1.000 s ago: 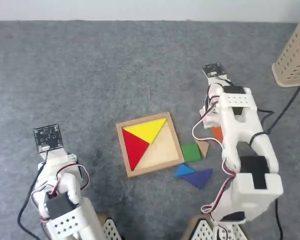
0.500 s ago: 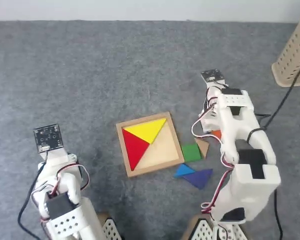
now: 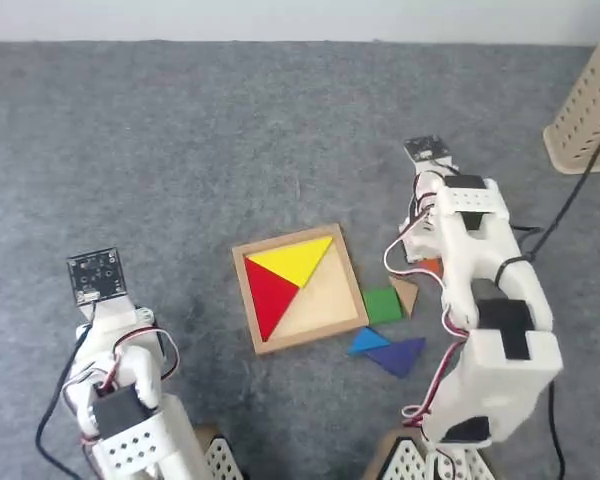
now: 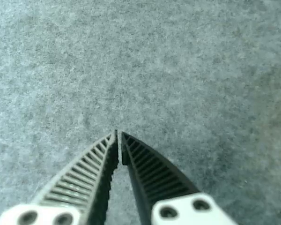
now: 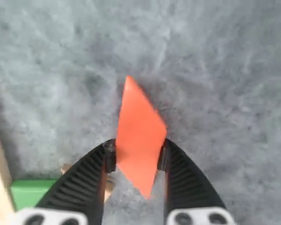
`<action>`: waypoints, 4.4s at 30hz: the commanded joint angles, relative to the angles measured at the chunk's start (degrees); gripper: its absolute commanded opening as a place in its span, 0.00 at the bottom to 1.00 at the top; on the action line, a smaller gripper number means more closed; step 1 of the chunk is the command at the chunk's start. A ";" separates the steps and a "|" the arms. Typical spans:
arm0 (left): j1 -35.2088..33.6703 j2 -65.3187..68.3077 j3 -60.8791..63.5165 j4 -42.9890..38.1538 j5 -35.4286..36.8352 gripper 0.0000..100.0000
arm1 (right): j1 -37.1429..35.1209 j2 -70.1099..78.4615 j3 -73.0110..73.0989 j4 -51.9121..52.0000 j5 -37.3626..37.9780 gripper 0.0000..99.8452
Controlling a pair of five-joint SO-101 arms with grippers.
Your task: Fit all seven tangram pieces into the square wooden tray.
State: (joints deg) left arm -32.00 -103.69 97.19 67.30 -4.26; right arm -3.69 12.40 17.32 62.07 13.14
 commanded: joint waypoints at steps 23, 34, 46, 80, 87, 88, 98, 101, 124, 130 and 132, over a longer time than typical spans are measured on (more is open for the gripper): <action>0.26 -0.44 -0.57 0.35 0.79 0.01 | -34.51 -37.14 23.21 -2.59 24.53 0.02; 0.26 -0.44 -0.57 0.35 0.79 0.01 | -40.13 -28.62 22.95 -5.76 30.77 0.02; 0.26 -0.44 -0.57 0.35 0.79 0.01 | -41.71 -22.55 23.03 -9.71 39.56 0.02; 0.26 -0.44 -0.57 0.35 0.79 0.01 | -37.14 -33.10 26.20 -9.01 32.79 0.14; 0.26 -0.44 -0.57 0.35 0.79 0.01 | -33.36 -37.76 26.81 -11.74 17.93 0.06; 0.26 -0.44 -0.57 0.35 0.79 0.01 | -32.75 -37.76 26.81 -12.62 16.09 0.03; 0.26 -0.44 -0.57 0.35 0.79 0.01 | -32.22 -32.92 27.08 -17.63 12.22 0.02; 0.26 -0.44 -0.57 0.35 0.79 0.01 | -32.22 -29.85 26.99 -19.38 7.91 0.01; 0.26 -0.44 -0.57 0.35 0.79 0.01 | -36.70 -23.69 30.07 -19.21 4.84 0.01; 0.26 -0.44 -0.57 0.35 0.79 0.01 | -40.84 -23.60 30.07 -17.98 4.40 0.01; 0.26 -0.44 -0.57 0.35 0.79 0.01 | -41.89 -23.60 30.07 -18.07 4.31 0.01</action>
State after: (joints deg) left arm -32.00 -103.69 97.19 67.30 -4.26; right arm -43.60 -10.73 47.65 43.08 18.24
